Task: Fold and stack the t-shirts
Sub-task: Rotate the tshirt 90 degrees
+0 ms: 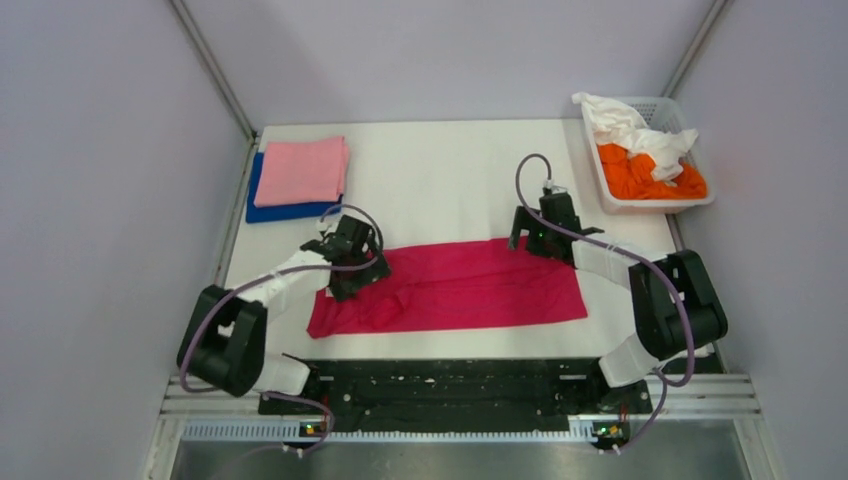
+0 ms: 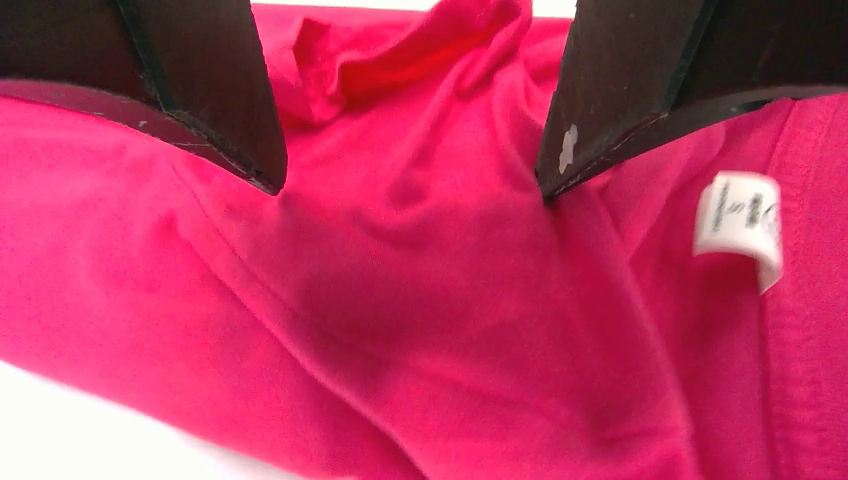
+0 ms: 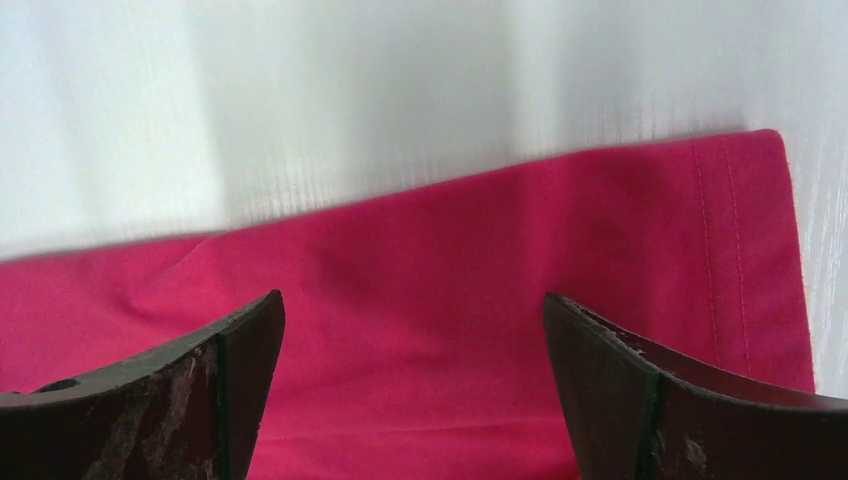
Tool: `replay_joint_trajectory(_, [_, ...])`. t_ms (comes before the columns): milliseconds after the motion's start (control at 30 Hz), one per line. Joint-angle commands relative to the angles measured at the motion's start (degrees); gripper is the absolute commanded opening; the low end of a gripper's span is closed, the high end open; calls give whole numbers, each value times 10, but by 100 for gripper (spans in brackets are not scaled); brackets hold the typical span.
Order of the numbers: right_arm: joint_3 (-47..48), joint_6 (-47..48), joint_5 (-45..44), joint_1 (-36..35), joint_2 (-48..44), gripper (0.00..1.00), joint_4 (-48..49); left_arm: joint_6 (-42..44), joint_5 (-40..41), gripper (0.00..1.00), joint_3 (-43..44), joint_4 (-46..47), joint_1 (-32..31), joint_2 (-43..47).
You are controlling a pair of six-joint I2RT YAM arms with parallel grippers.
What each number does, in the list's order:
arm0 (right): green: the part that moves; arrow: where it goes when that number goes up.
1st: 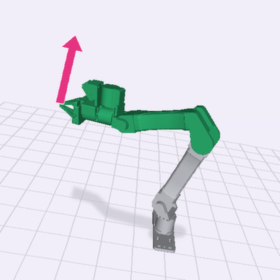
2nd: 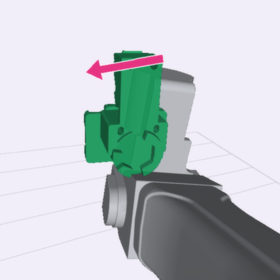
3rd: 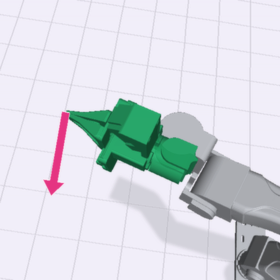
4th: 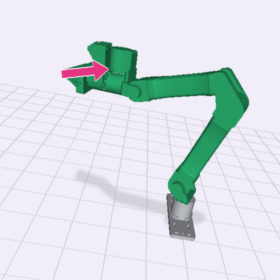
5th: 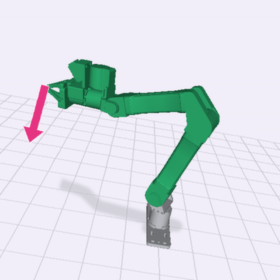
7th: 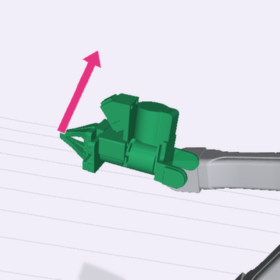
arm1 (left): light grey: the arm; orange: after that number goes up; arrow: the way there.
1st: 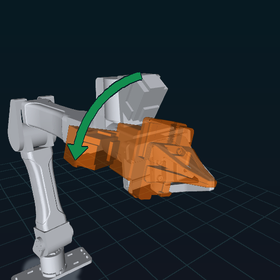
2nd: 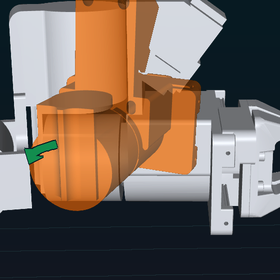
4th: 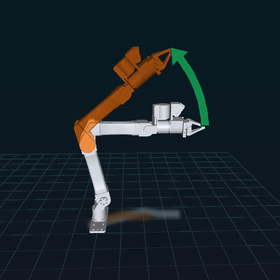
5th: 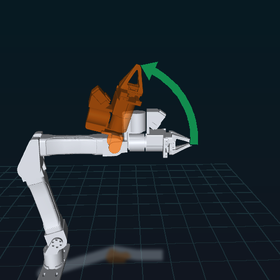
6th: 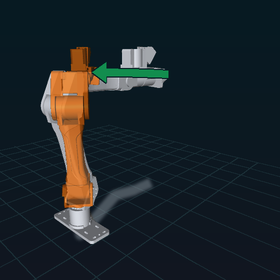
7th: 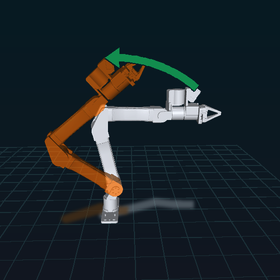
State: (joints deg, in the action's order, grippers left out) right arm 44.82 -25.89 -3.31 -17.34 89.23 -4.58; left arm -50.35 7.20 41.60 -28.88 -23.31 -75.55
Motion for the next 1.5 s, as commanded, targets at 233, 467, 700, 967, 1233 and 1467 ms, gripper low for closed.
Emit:
replay_joint_trajectory(233, [-150, -106, 29, -61, -139, 99, -59, 45, 47, 99, 426, -27, 24, -375])
replay_joint_trajectory(467, [-201, -136, 137, -251, -257, 99, -63, -1, -204, 99, 893, -3, 20, -740])
replay_joint_trajectory(700, [-149, -50, 194, -328, -245, 99, -27, -213, -243, 99, 1006, 347, -4, -877])
replay_joint_trajectory(967, [-134, -50, 188, -329, -265, 99, 31, -205, -194, 99, 1018, 357, -6, -851])
replay_joint_trajectory(1233, [-103, -75, 91, -329, -222, 99, -22, -88, -248, 99, 984, 267, -8, -690])
replay_joint_trajectory(1467, [-63, -91, 38, -343, -164, 75, -83, 58, -287, 99, 872, 135, -10, -473])
